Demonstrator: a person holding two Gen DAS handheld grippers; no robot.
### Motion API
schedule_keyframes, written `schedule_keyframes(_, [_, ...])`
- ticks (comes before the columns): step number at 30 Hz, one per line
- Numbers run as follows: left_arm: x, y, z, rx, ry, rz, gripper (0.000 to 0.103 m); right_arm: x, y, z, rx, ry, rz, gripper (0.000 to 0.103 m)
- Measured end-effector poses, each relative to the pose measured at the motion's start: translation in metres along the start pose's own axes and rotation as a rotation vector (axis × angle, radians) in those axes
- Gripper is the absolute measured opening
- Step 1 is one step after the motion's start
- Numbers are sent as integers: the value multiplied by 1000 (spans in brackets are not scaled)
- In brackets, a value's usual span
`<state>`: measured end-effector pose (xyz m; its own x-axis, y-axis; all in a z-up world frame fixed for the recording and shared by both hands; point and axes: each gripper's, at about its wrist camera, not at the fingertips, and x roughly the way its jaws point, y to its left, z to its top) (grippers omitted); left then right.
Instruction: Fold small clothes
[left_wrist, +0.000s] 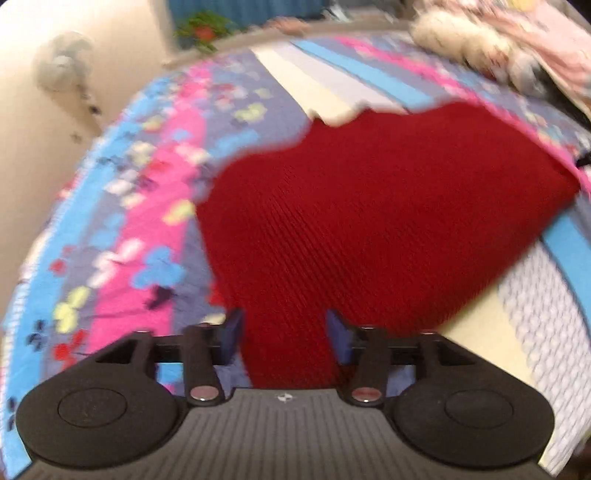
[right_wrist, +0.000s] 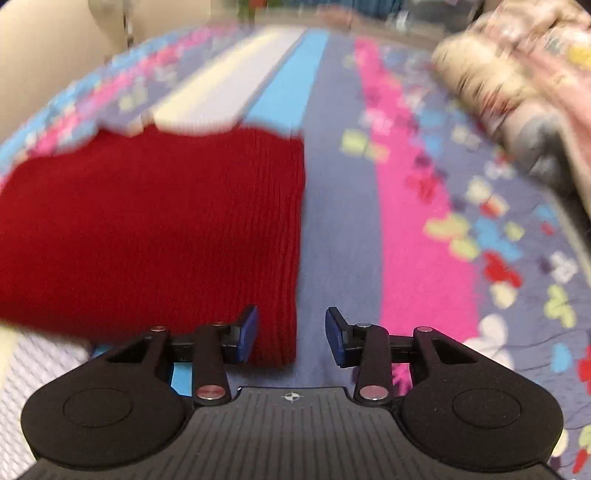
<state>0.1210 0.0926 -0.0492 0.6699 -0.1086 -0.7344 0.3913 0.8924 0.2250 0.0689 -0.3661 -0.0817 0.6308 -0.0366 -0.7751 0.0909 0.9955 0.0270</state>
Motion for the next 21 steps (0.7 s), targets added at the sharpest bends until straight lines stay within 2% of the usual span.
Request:
schedule_keyframes(1, [-13, 1, 3, -14, -24, 32, 78, -14, 3, -1, -8, -38, -11, 44])
schedule_keyframes(2, [-27, 1, 5, -28, -52, 65, 84, -24, 5, -1, -15, -65, -19, 44])
schedule_keyframes(4, [-51, 3, 7, -66, -100, 105, 86, -48, 10, -5, -14, -111, -30, 45])
schedule_keyframes(6, [-72, 7, 5, -151, -147, 104, 92, -68, 12, -10, 11, -166, -16, 58])
schedule_keyframes(8, [-79, 11, -3, -257, -193, 116, 100, -78, 17, -20, 15, -215, 17, 65])
schedule_keyframes(9, [-79, 10, -11, -296, -199, 135, 101, -80, 19, -28, 11, -234, 20, 65])
schedule_keyframes(10, [-72, 10, -13, -308, -140, 158, 100, -77, 20, -35, 4, -231, 20, 65])
schedule_keyframes(11, [-65, 10, -11, -311, -73, 192, 99, -69, 23, -40, -9, -178, 10, 63])
schedule_keyframes(12, [-63, 11, -11, -315, -72, 237, 99, -61, 25, -43, -17, -117, -16, 60])
schedule_keyframes(14, [-60, 13, -8, -299, -69, 264, 100, -59, 26, -43, -12, -115, -30, 61])
schedule_keyframes(21, [-57, 18, -9, -338, -19, 236, 100, -51, 24, -34, 11, -101, -26, 61])
